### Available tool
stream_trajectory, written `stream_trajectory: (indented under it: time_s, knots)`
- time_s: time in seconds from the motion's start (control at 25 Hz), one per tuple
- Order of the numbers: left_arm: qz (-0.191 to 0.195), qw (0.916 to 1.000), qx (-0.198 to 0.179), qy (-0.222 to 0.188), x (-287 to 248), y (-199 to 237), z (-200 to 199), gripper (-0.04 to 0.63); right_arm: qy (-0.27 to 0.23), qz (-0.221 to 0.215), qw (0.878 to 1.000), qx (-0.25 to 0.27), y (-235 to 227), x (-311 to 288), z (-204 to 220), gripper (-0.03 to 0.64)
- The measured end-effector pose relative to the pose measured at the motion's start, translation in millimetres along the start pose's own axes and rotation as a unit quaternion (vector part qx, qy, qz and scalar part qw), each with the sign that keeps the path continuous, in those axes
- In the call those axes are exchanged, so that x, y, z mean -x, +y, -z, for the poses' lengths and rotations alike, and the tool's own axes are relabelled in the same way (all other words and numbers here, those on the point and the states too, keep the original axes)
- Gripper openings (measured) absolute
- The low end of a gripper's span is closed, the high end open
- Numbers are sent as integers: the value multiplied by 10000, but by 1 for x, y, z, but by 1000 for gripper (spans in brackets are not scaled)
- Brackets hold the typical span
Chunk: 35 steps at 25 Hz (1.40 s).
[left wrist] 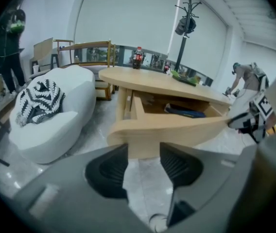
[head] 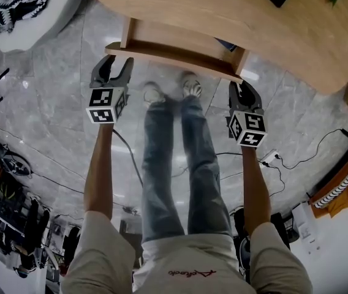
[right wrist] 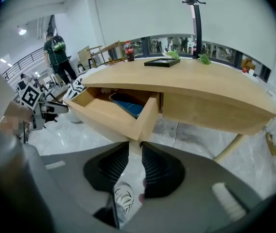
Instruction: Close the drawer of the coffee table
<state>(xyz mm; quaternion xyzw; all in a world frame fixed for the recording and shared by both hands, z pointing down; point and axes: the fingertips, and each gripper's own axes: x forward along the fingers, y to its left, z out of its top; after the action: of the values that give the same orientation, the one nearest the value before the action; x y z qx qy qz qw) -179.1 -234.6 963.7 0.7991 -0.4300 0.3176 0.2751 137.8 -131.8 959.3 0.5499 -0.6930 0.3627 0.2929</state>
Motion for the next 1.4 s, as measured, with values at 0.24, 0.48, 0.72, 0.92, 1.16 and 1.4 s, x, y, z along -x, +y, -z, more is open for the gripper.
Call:
stream_trajectory:
  time_s: [0.24, 0.48, 0.72, 0.92, 1.16, 1.4]
  knots:
    - [11, 10000, -28, 77, 0, 3, -3, 194, 92, -5, 10000, 12, 1, 1, -3, 91]
    - [-34, 10000, 30, 64, -5, 7, -11, 191, 99, -33, 9999, 92, 0, -3, -9, 94]
    - [-47, 10000, 31, -17, -22, 11, -29, 196, -41, 66, 10000, 26, -10, -14, -27, 93]
    - [-61, 10000, -22, -59, -36, 16, -46, 196, -175, 139, 9998, -7, -19, -24, -44, 94]
    - [-85, 9999, 27, -128, -53, 20, -65, 196, -427, 350, 9977, -381, -32, -37, -62, 94]
    - [-71, 9998, -52, -168, -64, 23, -79, 196, -701, 496, 9907, -1057, -42, -44, -74, 105]
